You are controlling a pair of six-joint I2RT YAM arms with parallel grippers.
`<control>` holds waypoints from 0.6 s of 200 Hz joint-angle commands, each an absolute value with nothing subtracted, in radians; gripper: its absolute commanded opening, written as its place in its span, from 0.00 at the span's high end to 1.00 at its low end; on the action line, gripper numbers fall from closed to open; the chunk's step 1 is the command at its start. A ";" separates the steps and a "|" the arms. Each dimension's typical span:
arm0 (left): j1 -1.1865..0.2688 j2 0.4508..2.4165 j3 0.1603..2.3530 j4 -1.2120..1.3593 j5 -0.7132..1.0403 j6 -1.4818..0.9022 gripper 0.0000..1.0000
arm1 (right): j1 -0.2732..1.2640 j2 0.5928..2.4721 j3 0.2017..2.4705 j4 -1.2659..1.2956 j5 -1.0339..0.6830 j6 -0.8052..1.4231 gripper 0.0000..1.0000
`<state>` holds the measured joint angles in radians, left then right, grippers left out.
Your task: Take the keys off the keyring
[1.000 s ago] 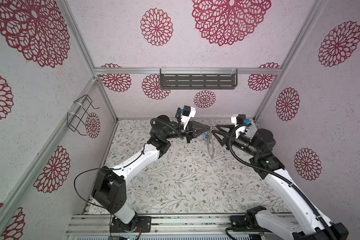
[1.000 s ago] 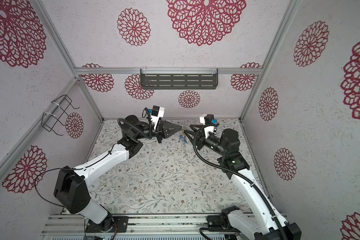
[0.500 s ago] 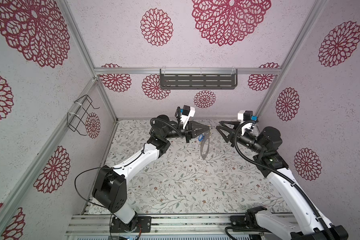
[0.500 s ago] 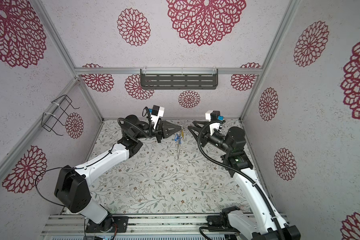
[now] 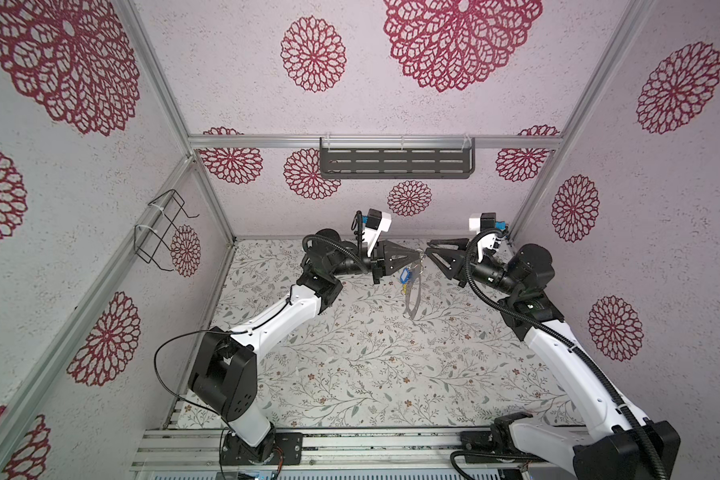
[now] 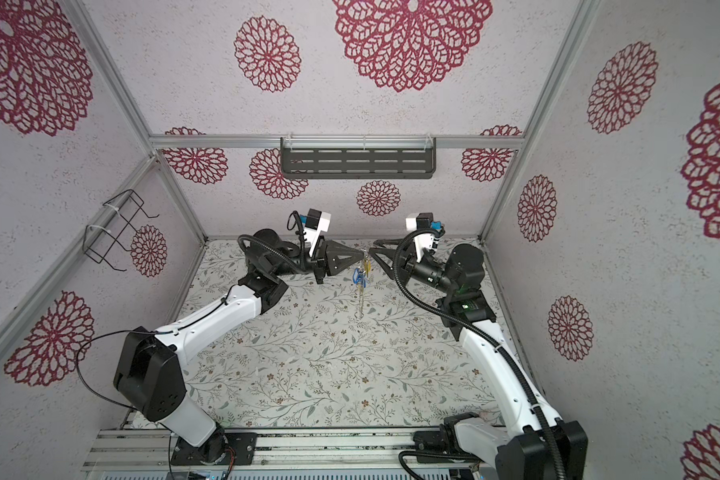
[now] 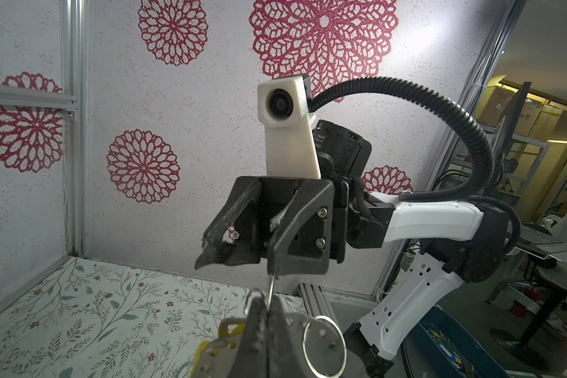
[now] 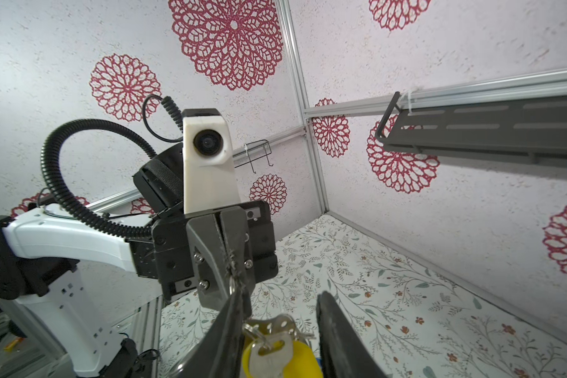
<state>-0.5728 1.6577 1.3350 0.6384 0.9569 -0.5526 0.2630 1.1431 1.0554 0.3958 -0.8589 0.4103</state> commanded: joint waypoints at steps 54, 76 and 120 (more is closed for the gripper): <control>-0.566 1.671 1.386 0.672 0.963 -0.555 1.00 | 0.293 1.150 1.068 0.449 -0.897 0.431 0.70; -0.567 1.671 1.388 0.670 0.962 -0.556 1.00 | 0.299 1.157 1.066 0.447 -0.897 0.430 0.76; -0.567 1.671 1.387 0.667 0.965 -0.555 1.00 | 0.299 1.158 1.071 0.446 -0.891 0.428 0.94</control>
<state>-0.5697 1.6691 1.3586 0.6376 0.9535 -0.5549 0.2951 1.1576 1.0542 0.4057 -0.8867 0.4221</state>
